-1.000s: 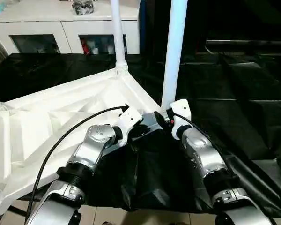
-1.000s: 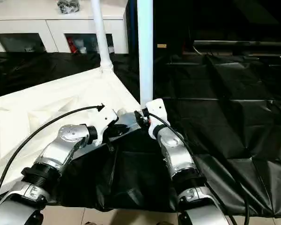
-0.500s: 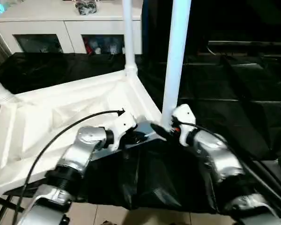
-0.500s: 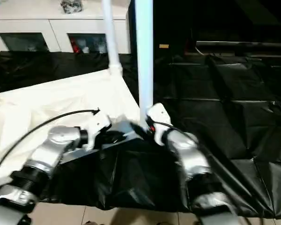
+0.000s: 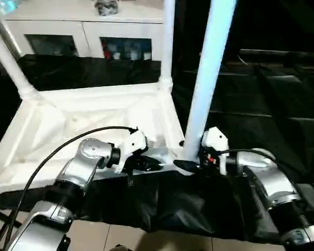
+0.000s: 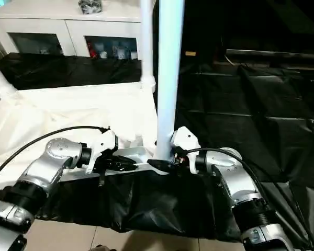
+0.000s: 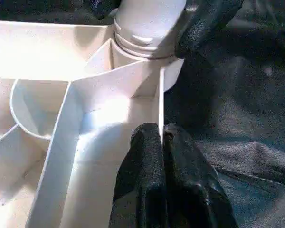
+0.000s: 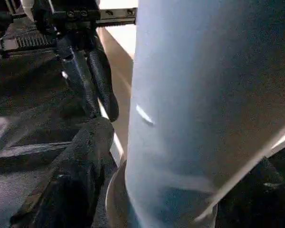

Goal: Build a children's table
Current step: Rotate leg to tighten

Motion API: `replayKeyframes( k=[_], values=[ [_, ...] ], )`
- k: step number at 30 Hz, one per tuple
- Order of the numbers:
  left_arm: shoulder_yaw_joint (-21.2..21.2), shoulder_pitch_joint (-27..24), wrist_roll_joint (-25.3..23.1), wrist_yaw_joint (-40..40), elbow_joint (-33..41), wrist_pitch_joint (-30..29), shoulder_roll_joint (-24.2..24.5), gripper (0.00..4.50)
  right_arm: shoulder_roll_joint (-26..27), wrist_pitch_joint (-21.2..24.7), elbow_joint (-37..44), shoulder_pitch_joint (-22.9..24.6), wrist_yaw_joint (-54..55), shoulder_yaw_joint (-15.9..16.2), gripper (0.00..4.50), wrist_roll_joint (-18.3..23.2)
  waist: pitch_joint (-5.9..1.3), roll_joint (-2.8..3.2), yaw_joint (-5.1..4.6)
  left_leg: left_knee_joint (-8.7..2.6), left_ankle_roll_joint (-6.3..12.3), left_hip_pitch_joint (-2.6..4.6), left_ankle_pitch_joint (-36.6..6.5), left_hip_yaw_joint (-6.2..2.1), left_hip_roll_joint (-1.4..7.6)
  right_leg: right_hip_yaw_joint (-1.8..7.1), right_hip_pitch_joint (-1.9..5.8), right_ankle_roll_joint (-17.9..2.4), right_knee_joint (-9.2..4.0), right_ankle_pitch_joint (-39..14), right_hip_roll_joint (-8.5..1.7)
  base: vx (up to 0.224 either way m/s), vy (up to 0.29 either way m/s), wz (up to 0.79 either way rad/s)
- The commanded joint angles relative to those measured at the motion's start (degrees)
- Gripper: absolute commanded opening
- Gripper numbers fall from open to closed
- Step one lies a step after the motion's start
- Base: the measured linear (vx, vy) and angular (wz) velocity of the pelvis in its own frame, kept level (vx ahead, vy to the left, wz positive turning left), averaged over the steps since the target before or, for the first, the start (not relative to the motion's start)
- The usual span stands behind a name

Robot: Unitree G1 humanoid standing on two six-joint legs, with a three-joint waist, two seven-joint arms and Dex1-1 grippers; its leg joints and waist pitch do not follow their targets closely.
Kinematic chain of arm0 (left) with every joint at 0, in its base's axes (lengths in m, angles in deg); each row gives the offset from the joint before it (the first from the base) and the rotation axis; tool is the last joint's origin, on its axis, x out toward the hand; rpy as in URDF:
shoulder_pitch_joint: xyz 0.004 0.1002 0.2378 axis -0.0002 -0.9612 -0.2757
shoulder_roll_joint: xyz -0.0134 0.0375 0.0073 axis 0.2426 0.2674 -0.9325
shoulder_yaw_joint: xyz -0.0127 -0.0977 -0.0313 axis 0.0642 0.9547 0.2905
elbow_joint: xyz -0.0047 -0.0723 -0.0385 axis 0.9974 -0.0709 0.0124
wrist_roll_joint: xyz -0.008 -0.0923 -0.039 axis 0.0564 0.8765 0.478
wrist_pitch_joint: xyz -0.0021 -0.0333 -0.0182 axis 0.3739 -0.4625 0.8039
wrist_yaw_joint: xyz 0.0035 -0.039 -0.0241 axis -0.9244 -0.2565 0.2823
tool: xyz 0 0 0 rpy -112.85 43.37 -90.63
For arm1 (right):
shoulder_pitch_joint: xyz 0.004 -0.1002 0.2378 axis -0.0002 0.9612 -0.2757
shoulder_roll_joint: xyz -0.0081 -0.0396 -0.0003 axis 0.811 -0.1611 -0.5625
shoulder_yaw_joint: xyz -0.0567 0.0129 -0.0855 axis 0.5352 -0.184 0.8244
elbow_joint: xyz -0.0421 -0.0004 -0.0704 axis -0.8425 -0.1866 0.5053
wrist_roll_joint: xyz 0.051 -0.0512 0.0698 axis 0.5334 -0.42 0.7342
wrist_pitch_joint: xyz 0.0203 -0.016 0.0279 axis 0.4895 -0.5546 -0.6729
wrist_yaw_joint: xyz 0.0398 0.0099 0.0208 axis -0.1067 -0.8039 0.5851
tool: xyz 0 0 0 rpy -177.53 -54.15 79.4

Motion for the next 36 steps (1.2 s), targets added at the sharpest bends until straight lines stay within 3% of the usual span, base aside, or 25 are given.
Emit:
replayKeyframes(
  k=[1, 3, 4, 7, 8, 11, 12, 13, 18, 21, 25, 28, 30, 31, 33, 36],
  values=[
    [0.5, 2.9, 1.2, -0.8, 1.1, 1.7, -0.4, 0.0, 0.8, 0.6, 0.4, 0.8, -3.3, 3.9, 2.82, -0.1, -3.89, -0.86, -0.11, -3.93, 3.02, 0.96, -14.9, -0.04, 1.17, 2.0, 2.48, -11.4, -3.77, -19.2, -3.1, 0.0, 0.0, 0.0],
    [0.7, 2.7, 1.3, -0.5, 0.9, 1.9, -0.3, 0.0, 0.8, 0.7, 0.6, 0.8, -3.1, 4.0, 2.73, -0.3, -3.88, -0.53, -0.16, -3.94, 2.91, 0.94, -15.0, -0.04, 1.16, 2.0, 2.44, -11.4, -3.84, -19.0, -3.03, 0.0, 0.0, 0.0],
    [0.7, 2.5, 1.2, -0.4, 0.9, 2.1, -0.1, 0.0, 0.9, 0.9, 1.0, 0.9, -3.2, 4.2, 2.56, -0.3, -3.91, -1.41, -0.24, -3.9, 3.06, 0.78, -14.6, 0.01, 1.11, 1.96, 2.6, -11.4, -3.79, -18.6, -3.01, 0.0, 0.0, 0.0],
    [1.1, 2.5, 0.8, -1.6, 0.1, 2.4, -0.3, 0.0, 1.1, 1.4, 1.7, 1.5, -3.2, 4.5, 2.39, -0.2, -3.91, -1.09, -0.07, -3.86, 3.23, 0.82, -13.9, -0.04, 1.17, 2.01, 2.47, -11.3, -3.69, -18.9, -3.09, 0.0, 0.0, 0.0],
    [1.2, 2.7, 0.5, -2.5, -0.4, 2.5, -0.4, 0.0, 1.3, 1.4, 1.7, 1.6, -3.0, 4.5, 2.39, -0.3, -3.97, -1.33, -0.07, -3.84, 3.31, 0.8, -13.6, -0.06, 1.16, 2.0, 2.53, -11.3, -3.58, -18.5, -3.08, 0.0, 0.0, 0.0],
    [1.4, 3.0, -0.4, -5.5, -1.1, 2.2, -1.2, 0.0, 2.1, 1.5, 1.5, 2.1, -2.0, 4.4, 2.13, -0.3, -3.91, -1.3, 0.02, -3.85, 3.26, 0.81, -13.8, -0.02, 1.13, 1.99, 2.47, -11.2, -3.66, -19.0, -3.1, 0.0, 0.0, 0.0],
    [2.4, 3.5, -0.7, -9.9, -1.4, 0.7, -2.6, 0.0, 3.6, 1.2, 0.5, 2.2, 0.6, 3.9, 2.13, -0.8, -3.86, -2.15, -0.09, -3.85, 3.35, 0.72, -13.7, 0.11, 1.15, 2.02, 2.51, -11.1, -3.77, -19.2, -3.1, 0.0, 0.0, 0.0],
    [2.8, 3.7, -0.7, -11.6, -1.4, -0.1, -3.2, 0.0, 4.2, 0.9, 0.1, 2.2, 1.8, 3.7, 2.1, -1.0, -3.82, -1.52, 0.12, -3.88, 2.97, 1.0, -14.2, 0.01, 1.14, 2.1, 2.22, -10.9, -3.86, -20.6, -3.25, 0.0, 0.0, 0.0],
    [3.0, 4.3, -2.4, -18.3, -1.3, -2.2, -5.8, 0.0, 9.4, -0.2, -4.1, 0.7, 13.3, 0.9, 2.01, -2.8, -3.21, -1.35, -0.6, -4.27, 0.66, 1.44, -20.1, -0.36, 0.94, 1.75, 1.62, -7.7, -5.04, -30.5, -3.27, 0.0, 0.0, 0.0],
    [4.0, 5.5, -3.0, -26.1, -2.2, -5.1, -10.2, 0.0, 14.9, 2.4, -8.3, -1.1, 25.3, -1.2, 1.99, -4.5, -3.21, -1.5, -1.5, -4.21, -0.13, 1.52, -21.8, -0.71, 0.57, 1.22, 1.64, -6.2, -5.52, -33.9, -3.19, 0.0, 0.0, 0.0],
    [4.1, 7.3, -3.7, -32.5, -4.2, -6.8, -14.6, 0.0, 20.3, 4.8, -13.6, -4.1, 38.0, -3.5, 1.98, -6.6, -3.26, -1.69, -2.52, -4.23, 0.61, 1.33, -22.6, -0.77, 0.26, 0.89, 1.51, -5.5, -5.94, -33.7, -3.1, 0.0, 0.0, 0.0],
    [3.8, 7.9, -4.1, -33.1, -4.7, -6.6, -15.7, 0.0, 21.7, 4.8, -15.7, -5.6, 40.8, -4.2, 1.98, -6.9, -3.32, -1.75, -2.9, -4.22, 1.01, 1.18, -23.0, -1.05, 0.05, 0.67, 1.62, -4.9, -6.17, -34.8, -3.28, 0.0, 0.0, 0.0],
    [3.1, 8.2, -4.9, -32.4, -4.6, -5.6, -15.7, 0.0, 22.2, 3.2, -16.9, -6.6, 41.3, -4.0, 1.98, -7.9, -3.38, -1.46, -2.84, -4.34, 1.45, 1.03, -23.1, -1.15, 0.12, 0.8, 1.67, -4.8, -6.13, -33.8, -3.3, 0.0, 0.0, 0.0],
    [2.7, 8.0, -5.1, -30.8, -4.4, -4.5, -15.0, 0.0, 22.5, 3.2, -16.6, -6.7, 39.5, -5.0, 1.98, -6.3, -3.47, -1.43, -2.85, -4.33, 1.77, 1.07, -22.9, -1.05, 0.11, 0.97, 1.58, -5.3, -6.02, -32.6, -3.33, 0.0, 0.0, 0.0],
    [2.1, 7.6, -4.8, -28.4, -3.9, -3.1, -14.1, 0.0, 22.2, 3.8, -15.7, -6.6, 37.7, -6.1, 2.68, -4.5, -3.59, -1.39, -2.74, -4.36, 2.19, 0.94, -22.1, -0.97, 0.16, 1.15, 1.72, -5.9, -5.84, -30.6, -3.29, 0.0, 0.0, 0.0],
    [1.7, 7.0, -4.4, -25.7, -3.1, -2.8, -12.7, 0.0, 21.5, 4.3, -14.5, -6.4, 35.7, -6.8, 2.79, -3.4, -3.68, -1.32, -2.62, -4.46, 2.67, 0.66, -20.7, -0.82, 0.29, 1.38, 2.0, -7.4, -5.29, -26.8, -3.23, 0.0, 0.0, 0.0]
  ],
)
